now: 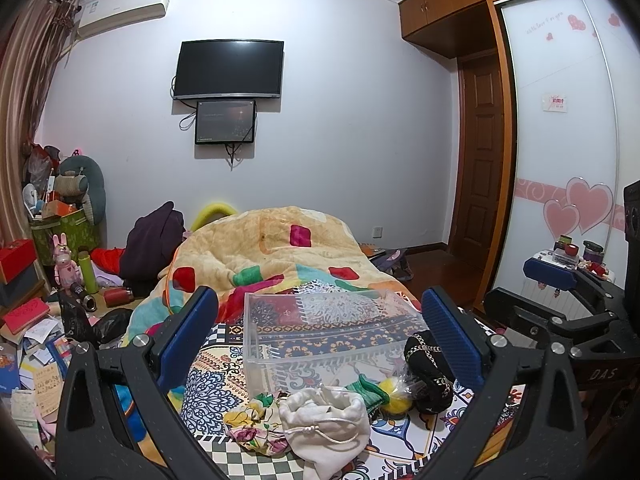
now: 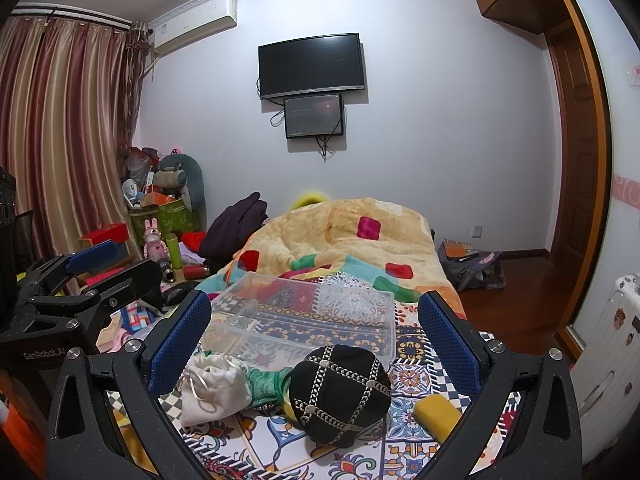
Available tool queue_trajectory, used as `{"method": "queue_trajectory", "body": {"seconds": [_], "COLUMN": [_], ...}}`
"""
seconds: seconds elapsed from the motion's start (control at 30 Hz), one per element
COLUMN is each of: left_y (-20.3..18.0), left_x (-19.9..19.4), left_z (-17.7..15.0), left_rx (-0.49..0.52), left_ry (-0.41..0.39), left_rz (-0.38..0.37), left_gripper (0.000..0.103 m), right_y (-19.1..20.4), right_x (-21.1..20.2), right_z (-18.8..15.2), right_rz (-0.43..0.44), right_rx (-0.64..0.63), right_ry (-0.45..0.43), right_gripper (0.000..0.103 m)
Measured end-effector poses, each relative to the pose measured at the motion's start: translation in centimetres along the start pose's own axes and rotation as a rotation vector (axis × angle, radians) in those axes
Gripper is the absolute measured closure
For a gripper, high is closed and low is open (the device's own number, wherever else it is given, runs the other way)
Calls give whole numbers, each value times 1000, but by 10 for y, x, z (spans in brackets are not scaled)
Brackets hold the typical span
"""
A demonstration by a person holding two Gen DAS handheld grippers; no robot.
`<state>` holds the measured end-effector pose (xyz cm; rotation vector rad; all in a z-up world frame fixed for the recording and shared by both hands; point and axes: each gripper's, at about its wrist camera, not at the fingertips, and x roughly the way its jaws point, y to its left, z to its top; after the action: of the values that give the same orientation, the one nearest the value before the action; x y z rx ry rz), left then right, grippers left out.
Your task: Organize soft objects
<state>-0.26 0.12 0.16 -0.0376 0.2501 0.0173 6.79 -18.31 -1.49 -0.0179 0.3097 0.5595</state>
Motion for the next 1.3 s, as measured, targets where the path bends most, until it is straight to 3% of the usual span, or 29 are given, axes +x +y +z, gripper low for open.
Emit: {"method": "queue_trajectory", "body": {"seconds": [0.83,1.07,1.3], "left_y": [1,2,3], "left_x": [-1,19,47], "left_z": [1,-15,-47], "left_rx": [-3,11,16], "left_ry": [9,116,272], "left_rz": [-7,-40,-95], "left_gripper": [0,0,0], "right_y": [-1,-7,-21], "right_x": [-3,8,32], "right_z": [1,-9,-35], "right_rz": [-1,-5,8], "right_rx": [3,10,55], "right_ry": [-2,55,197], "right_gripper": [0,0,0]}}
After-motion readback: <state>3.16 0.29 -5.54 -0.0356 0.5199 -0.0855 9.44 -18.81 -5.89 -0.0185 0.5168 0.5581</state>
